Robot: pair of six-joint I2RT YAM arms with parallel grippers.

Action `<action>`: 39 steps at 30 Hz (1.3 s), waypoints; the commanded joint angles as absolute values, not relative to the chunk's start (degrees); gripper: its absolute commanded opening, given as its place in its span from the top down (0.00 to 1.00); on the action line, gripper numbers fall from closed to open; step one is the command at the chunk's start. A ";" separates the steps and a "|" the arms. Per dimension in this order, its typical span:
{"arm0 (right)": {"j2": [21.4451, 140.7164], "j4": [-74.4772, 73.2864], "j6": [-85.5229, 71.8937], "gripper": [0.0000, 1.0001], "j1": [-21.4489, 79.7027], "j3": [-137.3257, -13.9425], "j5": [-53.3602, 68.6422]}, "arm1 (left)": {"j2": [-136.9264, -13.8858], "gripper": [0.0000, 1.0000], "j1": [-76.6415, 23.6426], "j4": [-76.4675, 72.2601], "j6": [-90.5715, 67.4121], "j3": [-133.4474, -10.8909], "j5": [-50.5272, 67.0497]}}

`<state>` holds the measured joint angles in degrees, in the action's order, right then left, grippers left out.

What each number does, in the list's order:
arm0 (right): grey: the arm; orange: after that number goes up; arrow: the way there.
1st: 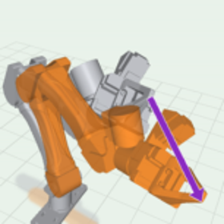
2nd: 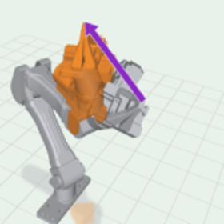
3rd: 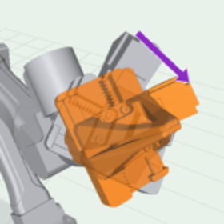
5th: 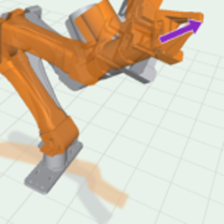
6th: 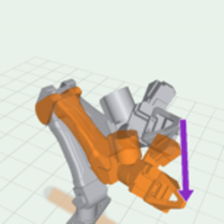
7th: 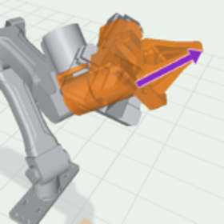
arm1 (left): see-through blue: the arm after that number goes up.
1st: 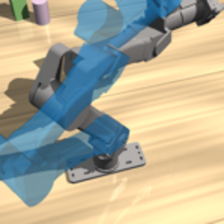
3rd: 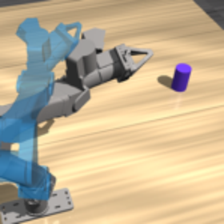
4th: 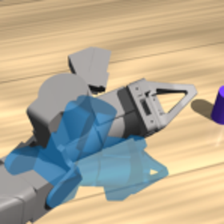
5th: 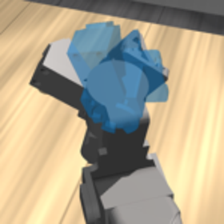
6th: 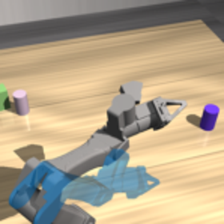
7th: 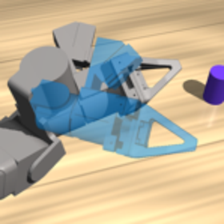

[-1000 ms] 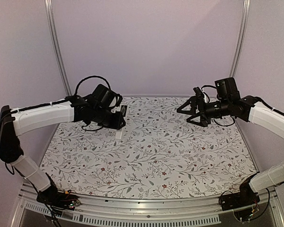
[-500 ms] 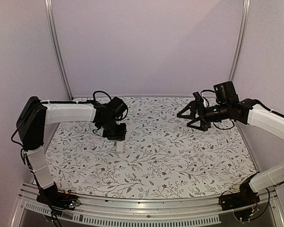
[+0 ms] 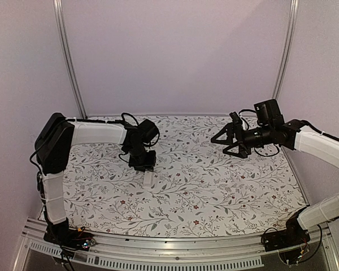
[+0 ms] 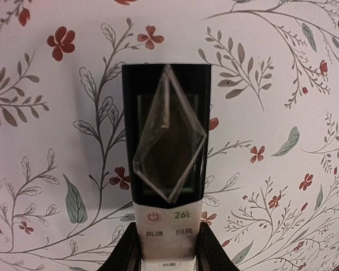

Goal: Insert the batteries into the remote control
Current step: Place the remote control at the center of the board, then reset both arms

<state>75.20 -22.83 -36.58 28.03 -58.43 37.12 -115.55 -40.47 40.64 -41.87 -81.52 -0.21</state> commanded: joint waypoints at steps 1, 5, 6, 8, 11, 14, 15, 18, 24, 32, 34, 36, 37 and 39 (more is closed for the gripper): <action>76.00 -22.29 -35.51 0.01 27.66 -58.18 37.77 | -118.64 0.77 -39.73 43.11 -42.29 -83.06 -1.66; 76.54 -22.31 -35.37 0.01 27.61 -58.53 38.02 | -118.95 0.64 -39.82 43.37 -41.94 -83.40 -1.72; 76.58 -22.44 -35.34 0.01 27.67 -58.67 38.05 | -118.71 0.61 -39.82 43.41 -41.97 -83.41 -1.83; 76.64 -22.78 -35.33 0.01 27.62 -58.87 37.97 | -118.14 0.53 -39.97 43.36 -41.73 -83.61 -1.85; 76.55 -23.10 -35.03 0.01 27.68 -59.05 37.89 | -116.33 0.37 -39.99 43.46 -41.48 -83.74 -1.81; 76.39 -23.25 -34.80 0.01 27.66 -59.32 37.58 | -112.54 0.12 -40.07 42.23 -40.21 -83.55 -0.80; 76.38 -23.28 -34.61 0.01 27.66 -59.58 37.36 | -111.02 0.02 -40.15 41.75 -39.38 -83.58 -0.57; 76.55 -23.71 -33.70 0.01 27.69 -60.35 36.13 | -106.53 0.00 -40.17 41.97 -35.54 -84.64 -1.86; 75.90 -25.26 -29.65 0.01 27.66 -62.58 31.43 | -94.43 0.01 -38.64 39.11 -28.27 -82.55 -8.54; 72.58 -25.80 -23.76 0.01 27.17 -61.97 19.58 | -82.84 0.00 -25.72 35.37 -27.44 -74.91 -2.88; 72.22 -24.71 -22.82 0.01 26.50 -60.19 16.91 | -80.59 0.00 -21.83 33.78 -27.89 -71.06 -0.66; 72.29 -23.21 -22.30 0.01 25.25 -58.23 16.45 | -78.67 0.00 -18.30 31.53 -28.64 -67.48 2.02; 72.61 -22.30 -22.38 0.01 24.27 -57.12 16.68 | -77.88 0.00 -16.87 30.65 -28.81 -65.67 2.94; 73.35 -20.06 -23.55 0.01 21.50 -54.70 19.09 | -76.48 0.00 -15.24 29.41 -29.27 -62.76 3.32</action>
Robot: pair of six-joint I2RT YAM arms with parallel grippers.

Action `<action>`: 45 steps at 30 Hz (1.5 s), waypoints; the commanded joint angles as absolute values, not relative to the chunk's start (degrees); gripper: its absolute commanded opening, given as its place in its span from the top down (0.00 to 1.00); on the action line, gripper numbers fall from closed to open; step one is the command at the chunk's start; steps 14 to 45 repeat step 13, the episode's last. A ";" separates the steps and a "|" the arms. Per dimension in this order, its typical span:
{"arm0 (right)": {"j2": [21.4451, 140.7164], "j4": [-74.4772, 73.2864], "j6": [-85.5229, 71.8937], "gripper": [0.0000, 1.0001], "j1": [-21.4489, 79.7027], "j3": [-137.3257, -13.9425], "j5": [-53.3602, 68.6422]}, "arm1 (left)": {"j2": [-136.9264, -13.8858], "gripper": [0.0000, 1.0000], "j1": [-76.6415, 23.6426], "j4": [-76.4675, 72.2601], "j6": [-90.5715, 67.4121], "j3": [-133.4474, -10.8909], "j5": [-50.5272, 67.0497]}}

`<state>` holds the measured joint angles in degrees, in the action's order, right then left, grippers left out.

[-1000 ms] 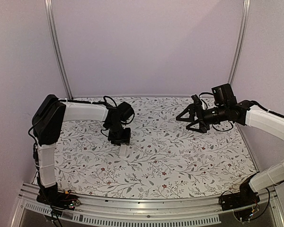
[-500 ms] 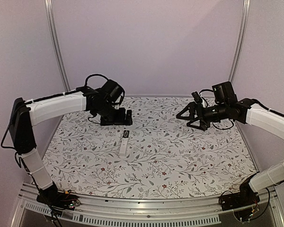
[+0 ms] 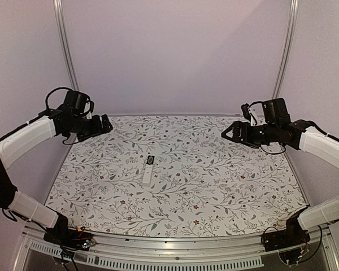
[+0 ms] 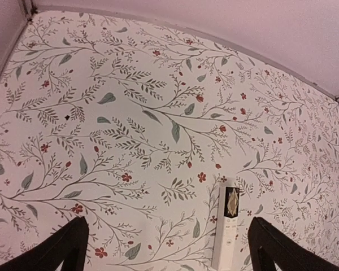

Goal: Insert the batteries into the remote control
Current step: Reset both arms

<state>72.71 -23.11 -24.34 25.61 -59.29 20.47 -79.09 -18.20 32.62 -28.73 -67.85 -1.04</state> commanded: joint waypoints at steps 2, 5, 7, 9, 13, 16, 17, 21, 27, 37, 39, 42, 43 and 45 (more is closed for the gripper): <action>74.66 -17.80 -24.70 0.01 19.88 -52.27 20.33 | -75.19 0.00 -14.47 28.42 -29.63 -60.46 3.11; 76.19 -14.67 -25.65 0.01 19.09 -49.24 20.35 | -74.09 0.00 -14.23 27.19 -29.87 -58.01 2.42; 76.96 -13.28 -25.91 0.01 18.68 -48.07 20.49 | -73.95 0.00 -14.13 26.75 -29.96 -57.14 2.19; 77.89 -12.83 -26.01 0.01 18.56 -47.82 20.81 | -74.01 0.01 -14.00 26.53 -29.79 -57.01 2.30; 78.26 -12.55 -25.81 0.01 18.54 -48.17 21.30 | -74.02 0.00 -14.04 25.64 -29.49 -57.09 2.28; 78.26 -12.55 -25.81 0.01 18.54 -48.17 21.30 | -74.02 0.00 -14.04 25.64 -29.49 -57.09 2.28; 78.26 -12.55 -25.81 0.01 18.54 -48.17 21.30 | -74.02 0.00 -14.04 25.64 -29.49 -57.09 2.28; 78.26 -12.55 -25.81 0.01 18.54 -48.17 21.30 | -74.02 0.00 -14.04 25.64 -29.49 -57.09 2.28; 78.26 -12.55 -25.81 0.01 18.54 -48.17 21.30 | -74.02 0.00 -14.04 25.64 -29.49 -57.09 2.28; 78.26 -12.55 -25.81 0.01 18.54 -48.17 21.30 | -74.02 0.00 -14.04 25.64 -29.49 -57.09 2.28; 78.26 -12.55 -25.81 0.01 18.54 -48.17 21.30 | -74.02 0.00 -14.04 25.64 -29.49 -57.09 2.28; 78.26 -12.55 -25.81 0.01 18.54 -48.17 21.30 | -74.02 0.00 -14.04 25.64 -29.49 -57.09 2.28; 78.26 -12.55 -25.81 0.01 18.54 -48.17 21.30 | -74.02 0.00 -14.04 25.64 -29.49 -57.09 2.28; 78.26 -12.55 -25.81 0.01 18.54 -48.17 21.30 | -74.02 0.00 -14.04 25.64 -29.49 -57.09 2.28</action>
